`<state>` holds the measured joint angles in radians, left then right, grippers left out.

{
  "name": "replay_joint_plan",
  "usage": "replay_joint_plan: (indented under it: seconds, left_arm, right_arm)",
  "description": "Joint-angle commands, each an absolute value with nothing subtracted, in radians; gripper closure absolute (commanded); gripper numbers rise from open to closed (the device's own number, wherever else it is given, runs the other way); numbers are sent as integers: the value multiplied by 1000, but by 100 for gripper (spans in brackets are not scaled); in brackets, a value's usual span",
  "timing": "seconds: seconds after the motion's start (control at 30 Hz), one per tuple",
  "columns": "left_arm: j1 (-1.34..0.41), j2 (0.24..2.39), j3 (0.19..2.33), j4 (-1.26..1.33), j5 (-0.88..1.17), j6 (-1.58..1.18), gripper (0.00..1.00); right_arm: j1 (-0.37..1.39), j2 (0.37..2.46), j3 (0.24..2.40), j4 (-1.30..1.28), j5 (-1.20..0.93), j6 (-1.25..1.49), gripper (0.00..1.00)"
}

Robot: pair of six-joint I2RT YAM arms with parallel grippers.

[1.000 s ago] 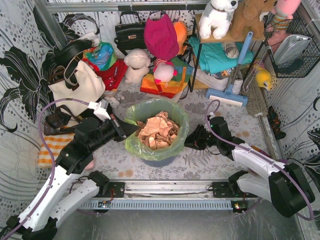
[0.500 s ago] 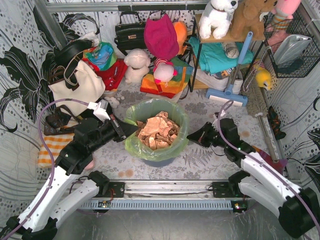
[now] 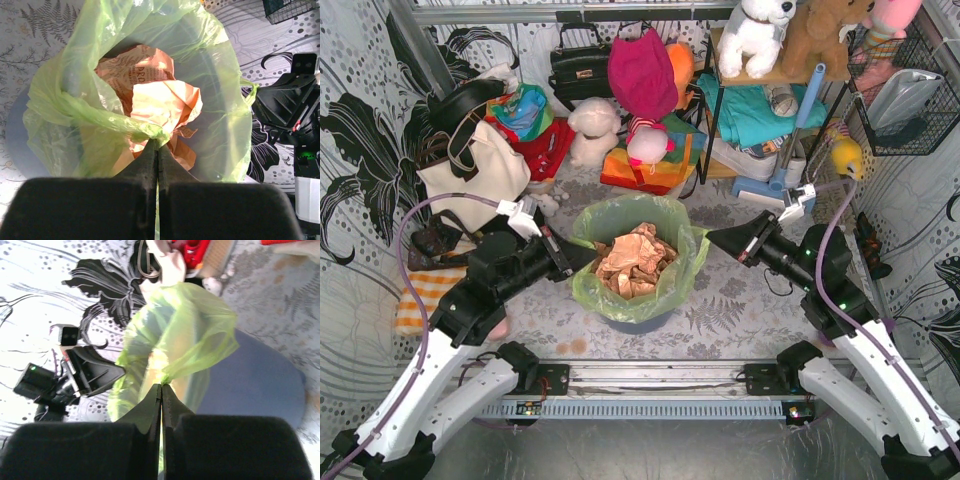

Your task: Tie the trash bag

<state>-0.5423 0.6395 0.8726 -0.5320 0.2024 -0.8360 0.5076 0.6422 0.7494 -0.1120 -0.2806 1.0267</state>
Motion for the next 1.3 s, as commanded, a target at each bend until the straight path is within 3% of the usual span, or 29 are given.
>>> replay_joint_plan:
  seconds: [0.0,0.27,0.4,0.43,0.5,0.63,0.9,1.27]
  left_arm:
    - [-541,657,924,-450,258,-822,100]
    - [-541,736,983,-342,353,-815,100]
    - [-541,758,998,-367,343,-789,100]
    - [-541,754,994,-374,334,-787,100]
    - [-540,743,980,-386,324,-783,100]
    - [-541,714,935,-402,318,-791,100]
    - [-541,682,902,-420,311,-801,100]
    - [-541,690,901,-419,312,-805,100]
  right_arm:
    - [512,684,828,3,-383,994,100]
    - [564,832,916,152,-496,1012,100]
    - [572,839,979,-124,-342,951,100]
    - [572,828,1000,-255,-263,925,97]
    - [572,788,993,-414,-122,916,81]
    - [573,731,888,-503,-47,946,65]
    - [573,767,618,-215,-249,1047,51]
    - [572,859,463,95,-388,1149,50]
